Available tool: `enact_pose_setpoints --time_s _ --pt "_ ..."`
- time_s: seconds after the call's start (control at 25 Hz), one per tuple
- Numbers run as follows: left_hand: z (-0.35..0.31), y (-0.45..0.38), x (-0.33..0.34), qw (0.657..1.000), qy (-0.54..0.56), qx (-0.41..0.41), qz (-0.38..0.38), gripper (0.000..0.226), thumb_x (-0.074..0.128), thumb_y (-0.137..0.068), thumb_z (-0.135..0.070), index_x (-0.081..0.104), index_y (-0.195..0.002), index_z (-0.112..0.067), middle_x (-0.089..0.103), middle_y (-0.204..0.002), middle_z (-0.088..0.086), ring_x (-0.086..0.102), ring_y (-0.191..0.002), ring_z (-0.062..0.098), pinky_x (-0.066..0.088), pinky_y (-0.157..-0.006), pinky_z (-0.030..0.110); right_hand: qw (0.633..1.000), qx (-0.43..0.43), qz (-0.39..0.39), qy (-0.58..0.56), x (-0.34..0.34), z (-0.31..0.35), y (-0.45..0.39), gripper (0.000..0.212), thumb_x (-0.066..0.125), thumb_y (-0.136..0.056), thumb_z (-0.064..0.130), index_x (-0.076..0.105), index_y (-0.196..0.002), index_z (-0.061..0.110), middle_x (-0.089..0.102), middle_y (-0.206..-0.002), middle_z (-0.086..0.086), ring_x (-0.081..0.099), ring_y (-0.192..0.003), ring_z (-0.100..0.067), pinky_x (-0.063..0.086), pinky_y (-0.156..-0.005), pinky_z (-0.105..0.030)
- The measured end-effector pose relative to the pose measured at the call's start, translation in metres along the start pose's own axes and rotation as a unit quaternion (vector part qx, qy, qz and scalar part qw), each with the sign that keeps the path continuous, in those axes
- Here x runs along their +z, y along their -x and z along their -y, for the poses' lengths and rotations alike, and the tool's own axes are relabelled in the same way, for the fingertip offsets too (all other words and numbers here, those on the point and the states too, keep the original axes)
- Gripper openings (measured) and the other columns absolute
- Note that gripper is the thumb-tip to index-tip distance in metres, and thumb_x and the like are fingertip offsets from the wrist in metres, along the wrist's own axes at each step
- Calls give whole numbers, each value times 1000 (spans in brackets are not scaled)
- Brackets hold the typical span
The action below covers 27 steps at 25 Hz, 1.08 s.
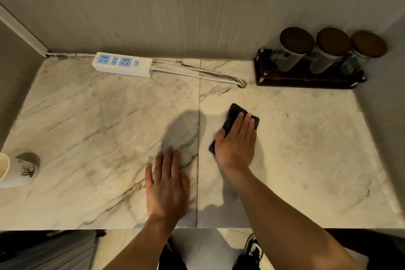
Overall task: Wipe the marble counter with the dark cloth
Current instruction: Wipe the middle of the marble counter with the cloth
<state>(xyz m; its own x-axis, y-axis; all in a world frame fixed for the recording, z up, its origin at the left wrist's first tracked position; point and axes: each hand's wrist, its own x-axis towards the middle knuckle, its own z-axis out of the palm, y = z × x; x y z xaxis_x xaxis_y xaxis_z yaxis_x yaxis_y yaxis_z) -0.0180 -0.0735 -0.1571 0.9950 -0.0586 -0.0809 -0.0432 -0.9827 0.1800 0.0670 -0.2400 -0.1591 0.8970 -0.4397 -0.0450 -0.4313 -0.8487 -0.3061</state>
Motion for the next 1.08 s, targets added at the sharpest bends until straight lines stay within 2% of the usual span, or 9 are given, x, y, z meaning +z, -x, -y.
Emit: enact_pose_setpoints --time_s 0.16,0.44,0.6,0.76,0.92,1.08 --pt "0 1 1 1000 8 -2 -6 56 28 -94 -34 35 -144 -11 33 -153 10 24 -142 28 15 -114 49 1000 11 -8 -2 -2 -12 26 72 25 -88 40 18 -148 0 19 -156 -21 16 -144 -31 13 -118 -41" --pt "-1 0 4 1000 27 -12 -10 58 23 -94 -36 32 -146 -14 28 -155 9 17 -144 27 9 -116 49 1000 13 -16 4 -7 -31 83 68 31 -90 36 25 -146 -2 29 -151 -24 26 -141 -34 22 -115 -46" --pt "0 0 9 999 32 -16 -16 61 22 -92 -38 35 -145 -12 31 -154 10 21 -143 30 12 -116 52 1000 -3 -4 11 -8 -43 111 67 30 -91 37 23 -147 0 26 -153 -22 23 -142 -32 17 -114 -43" --pt "-13 -4 2 997 50 -28 -44 55 30 -88 -32 46 -135 -8 42 -146 17 28 -138 39 17 -113 57 999 -26 12 21 -13 -57 130 67 30 -89 37 28 -146 1 29 -152 -20 26 -141 -31 18 -112 -43" --pt "-44 -6 -1 996 69 32 -37 54 26 -94 -32 37 -142 -10 35 -151 16 24 -141 36 14 -115 55 994 -98 35 27 -21 -78 137 67 36 -86 37 34 -144 3 33 -151 -17 32 -139 -29 20 -109 -40" --pt "-67 -7 7 995 77 61 -21 58 23 -94 -33 36 -143 -6 32 -152 16 22 -142 32 15 -115 52 967 -247 63 23 -33 -118 126 67 43 -88 35 29 -147 6 23 -155 -12 21 -143 -24 20 -112 -39"
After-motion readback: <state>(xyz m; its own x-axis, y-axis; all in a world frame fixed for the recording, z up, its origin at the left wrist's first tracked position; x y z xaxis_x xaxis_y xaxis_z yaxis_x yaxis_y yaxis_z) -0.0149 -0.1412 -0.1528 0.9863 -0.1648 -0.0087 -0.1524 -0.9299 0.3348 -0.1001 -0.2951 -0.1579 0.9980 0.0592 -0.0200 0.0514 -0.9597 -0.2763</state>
